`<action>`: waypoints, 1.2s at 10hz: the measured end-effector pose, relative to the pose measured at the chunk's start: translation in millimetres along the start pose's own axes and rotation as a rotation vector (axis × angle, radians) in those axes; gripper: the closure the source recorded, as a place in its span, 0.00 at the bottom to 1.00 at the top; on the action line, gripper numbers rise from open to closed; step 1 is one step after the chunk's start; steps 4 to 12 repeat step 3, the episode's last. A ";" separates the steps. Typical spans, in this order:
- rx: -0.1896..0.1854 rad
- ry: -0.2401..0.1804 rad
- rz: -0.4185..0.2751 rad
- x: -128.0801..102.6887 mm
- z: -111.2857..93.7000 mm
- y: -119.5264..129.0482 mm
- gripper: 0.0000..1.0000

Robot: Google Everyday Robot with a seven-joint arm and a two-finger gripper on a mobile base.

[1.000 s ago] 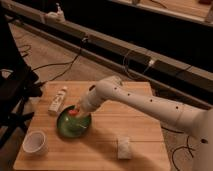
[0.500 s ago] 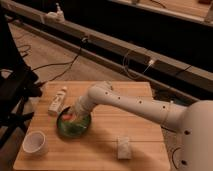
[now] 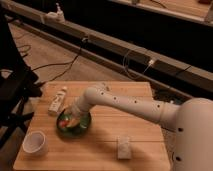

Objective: Place the pepper in the ceramic bowl

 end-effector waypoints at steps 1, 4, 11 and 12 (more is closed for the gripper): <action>-0.001 0.000 -0.001 -0.6 0.5 0.0 0.20; -0.001 0.000 -0.001 -0.6 0.4 0.1 0.20; -0.001 0.000 -0.001 -0.6 0.4 0.1 0.20; -0.001 0.000 -0.001 -0.6 0.4 0.1 0.20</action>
